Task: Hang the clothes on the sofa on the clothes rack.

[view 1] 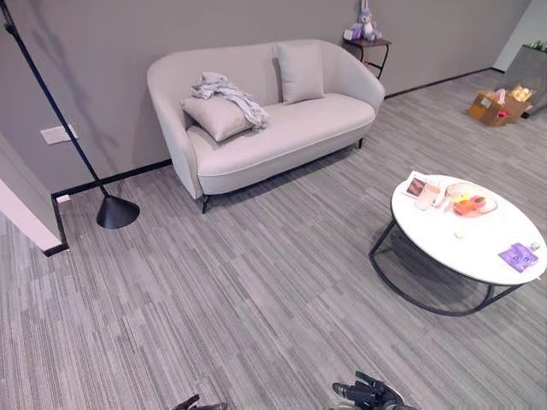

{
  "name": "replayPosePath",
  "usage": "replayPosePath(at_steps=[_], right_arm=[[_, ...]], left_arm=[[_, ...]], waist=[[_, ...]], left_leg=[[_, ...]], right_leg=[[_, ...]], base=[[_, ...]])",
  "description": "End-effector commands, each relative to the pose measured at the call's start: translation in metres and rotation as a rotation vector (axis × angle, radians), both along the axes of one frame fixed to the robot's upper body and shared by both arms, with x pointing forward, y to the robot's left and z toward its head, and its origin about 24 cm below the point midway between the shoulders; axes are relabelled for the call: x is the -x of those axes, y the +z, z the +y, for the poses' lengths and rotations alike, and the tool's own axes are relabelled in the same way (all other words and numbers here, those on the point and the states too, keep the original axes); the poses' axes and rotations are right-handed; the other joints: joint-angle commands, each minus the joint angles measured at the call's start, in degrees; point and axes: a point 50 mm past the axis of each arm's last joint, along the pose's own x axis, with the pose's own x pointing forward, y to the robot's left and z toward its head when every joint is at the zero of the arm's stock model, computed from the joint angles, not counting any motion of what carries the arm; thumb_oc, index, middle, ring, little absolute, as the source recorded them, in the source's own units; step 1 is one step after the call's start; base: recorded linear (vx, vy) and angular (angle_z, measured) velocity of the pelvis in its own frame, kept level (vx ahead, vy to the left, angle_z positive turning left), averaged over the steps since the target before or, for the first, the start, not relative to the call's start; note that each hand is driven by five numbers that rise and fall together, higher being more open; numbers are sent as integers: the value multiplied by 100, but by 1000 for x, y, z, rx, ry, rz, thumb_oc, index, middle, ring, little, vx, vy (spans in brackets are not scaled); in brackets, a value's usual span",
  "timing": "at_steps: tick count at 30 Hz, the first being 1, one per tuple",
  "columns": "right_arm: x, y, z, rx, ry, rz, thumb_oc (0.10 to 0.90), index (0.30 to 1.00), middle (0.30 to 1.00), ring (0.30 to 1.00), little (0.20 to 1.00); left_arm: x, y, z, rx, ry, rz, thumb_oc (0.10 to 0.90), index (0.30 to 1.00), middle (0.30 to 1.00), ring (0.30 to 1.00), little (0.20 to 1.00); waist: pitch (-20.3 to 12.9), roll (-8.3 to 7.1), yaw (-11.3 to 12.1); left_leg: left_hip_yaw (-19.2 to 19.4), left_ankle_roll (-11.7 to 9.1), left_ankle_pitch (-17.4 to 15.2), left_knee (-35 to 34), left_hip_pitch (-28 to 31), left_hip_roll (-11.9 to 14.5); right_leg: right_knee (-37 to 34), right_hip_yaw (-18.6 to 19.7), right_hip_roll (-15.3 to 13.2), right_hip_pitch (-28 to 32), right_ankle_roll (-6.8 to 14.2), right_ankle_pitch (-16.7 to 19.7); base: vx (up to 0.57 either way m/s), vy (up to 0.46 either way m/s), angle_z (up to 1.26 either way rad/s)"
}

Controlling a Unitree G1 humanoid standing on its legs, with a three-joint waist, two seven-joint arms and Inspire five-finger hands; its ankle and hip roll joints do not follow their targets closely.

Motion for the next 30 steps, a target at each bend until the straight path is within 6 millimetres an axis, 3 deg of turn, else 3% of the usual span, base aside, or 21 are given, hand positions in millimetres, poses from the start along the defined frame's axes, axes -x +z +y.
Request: replayPosePath(at_steps=[1, 4, 8, 9, 11, 13, 14, 15, 16, 17, 19, 20, 22, 23, 24, 26, 28, 30], right_arm=[[47, -16, 26, -101, -12, 184, 800, 900, 900, 900, 900], [51, -17, 28, -106, 15, 197, 800, 900, 900, 900, 900], [67, -19, 26, -110, 14, 240, 800, 900, 900, 900, 900], [66, -19, 24, -103, 19, 241, 800, 900, 900, 900, 900], [59, -17, 20, -77, 46, 228, 800, 900, 900, 900, 900], [50, -16, 19, -55, 99, 201, 800, 900, 900, 900, 900], [45, -14, 18, -44, 128, 182, 800, 900, 900, 900, 900], [32, -11, 17, -9, 191, 142, 800, 900, 900, 900, 900], [27, -10, 14, 14, 211, 131, 800, 900, 900, 900, 900], [19, -8, 11, 34, 227, 115, 800, 900, 900, 900, 900], [2, -2, 7, 86, 297, 86, 800, 900, 900, 900, 900], [-12, 2, 11, 99, 358, 40, 800, 900, 900, 900, 900], [-19, 4, 13, 96, 375, 10, 800, 900, 900, 900, 900], [-30, 9, 17, 99, 414, -37, 800, 900, 900, 900, 900], [-30, 9, 18, 99, 414, -37, 800, 900, 900, 900, 900], [-42, 15, 23, 115, 475, -92, 800, 900, 900, 900, 900], [-56, 24, 35, 108, 497, -182, 800, 900, 900, 900, 900], [-56, 25, 37, 103, 503, -189, 800, 900, 900, 900, 900]], left_arm=[[-13, 2, -2, -15, -55, -31, 800, 900, 900, 900, 900], [-12, 2, -1, -20, -68, -27, 800, 900, 900, 900, 900], [-3, 0, -3, -14, -92, -1, 800, 900, 900, 900, 900], [-5, 0, -5, -12, -92, -6, 800, 900, 900, 900, 900], [-12, 1, -6, -14, -77, -28, 800, 900, 900, 900, 900], [-13, 1, -7, -7, -53, -39, 800, 900, 900, 900, 900], [-12, 1, -8, -1, -45, -39, 800, 900, 900, 900, 900], [-15, 2, -6, -6, -29, -55, 800, 900, 900, 900, 900], [-20, 4, -3, -14, -11, -78, 800, 900, 900, 900, 900], [-28, 6, -3, -17, -8, -107, 800, 900, 900, 900, 900], [-39, 9, -5, -15, -9, -146, 800, 900, 900, 900, 900], [-38, 10, 0, -23, 35, -160, 800, 900, 900, 900, 900], [-34, 9, 4, -32, 60, -150, 800, 900, 900, 900, 900], [-21, 7, 11, -40, 119, -109, 800, 900, 900, 900, 900], [-21, 7, 11, -41, 119, -109, 800, 900, 900, 900, 900], [-4, 4, 16, -49, 167, -52, 800, 900, 900, 900, 900], [1, 3, 16, -56, 212, -35, 800, 900, 900, 900, 900], [3, 3, 15, -50, 229, -35, 800, 900, 900, 900, 900]], waist=[[48, -84, -105], [35, -64, -182], [-187, -106, -287], [-224, -25, -301], [-319, 190, -298], [-404, 229, -236], [-428, 182, -194], [-391, 67, -103], [-324, 17, -1], [-231, -84, 107], [-56, -252, 374], [3, -266, 622], [33, -275, 713], [-1, -248, 832], [-10, -261, 835], [-34, -125, 1020], [-24, -24, 1123], [-10, -26, 1141]], left_leg=[[-443, -491, -625, 16, 330, 151], [-409, -664, -873, 16, 682, 327], [-513, -873, -1049, 16, 1028, 560], [-558, -950, -853, 16, 1040, 742], [-656, -1170, 30, 174, 946, 1184], [-795, -1298, 765, 929, 640, 1423], [-801, -1323, 961, 1289, 477, 1435], [-751, -1411, 1678, 2457, 11, 1627], [-632, -1359, 1902, 2946, -138, 1781], [-508, -1218, 1869, 3356, -383, 1817], [-368, -999, 1201, 3781, -1156, 1410], [-229, -952, 937, 3386, -1575, 1123], [-66, -918, 888, 3005, -1756, 1041], [254, -807, 830, 2063, -1966, 824], [266, -802, 858, 2020, -1958, 808], [209, -765, 1142, 938, -2095, 472], [218, -862, 1475, 143, -2401, 388], [332, -880, 1504, 58, -2463, 402]], right_leg=[[-2011, -196, -139, -12, 276, 1467], [-2279, -256, -250, -302, 414, 1571], [-2279, -239, -206, -168, 406, 1763], [-2279, -214, -77, -122, 352, 1769], [-2279, -122, 347, -44, 186, 1671], [-2279, -121, 629, 143, -23, 1428], [-2279, -195, 684, 276, -112, 1284], [-2279, -321, 850, 647, -385, 979], [-2279, -370, 936, 855, -503, 843], [-2279, -349, 962, 1028, -582, 765], [-2279, -155, 948, 1257, -599, 589], [-2279, 18, 1009, 1421, -563, 496], [-2279, 42, 999, 1512, -526, 458], [-2279, 119, 1083, 1723, -487, 311], [-2279, 125, 1070, 1708, -484, 316], [-2279, 258, 1318, 2005, -502, 151], [-2279, 408, 1540, 2350, -582, -97], [-2279, 426, 1573, 2490, -612, -178]], base=[[415, -291, 16], [384, -225, -3], [530, -331, 17], [435, -358, 54], [354, -370, 58], [298, -389, 30], [449, -592, 0], [454, -612, -31], [476, -638, -57], [357, -436, -39], [332, -288, -8], [251, -137, -25], [278, -98, -114], [288, -71, -125], [322, -27, -73], [334, -4, -45], [471, -1, -33], [357, -5, -17]])
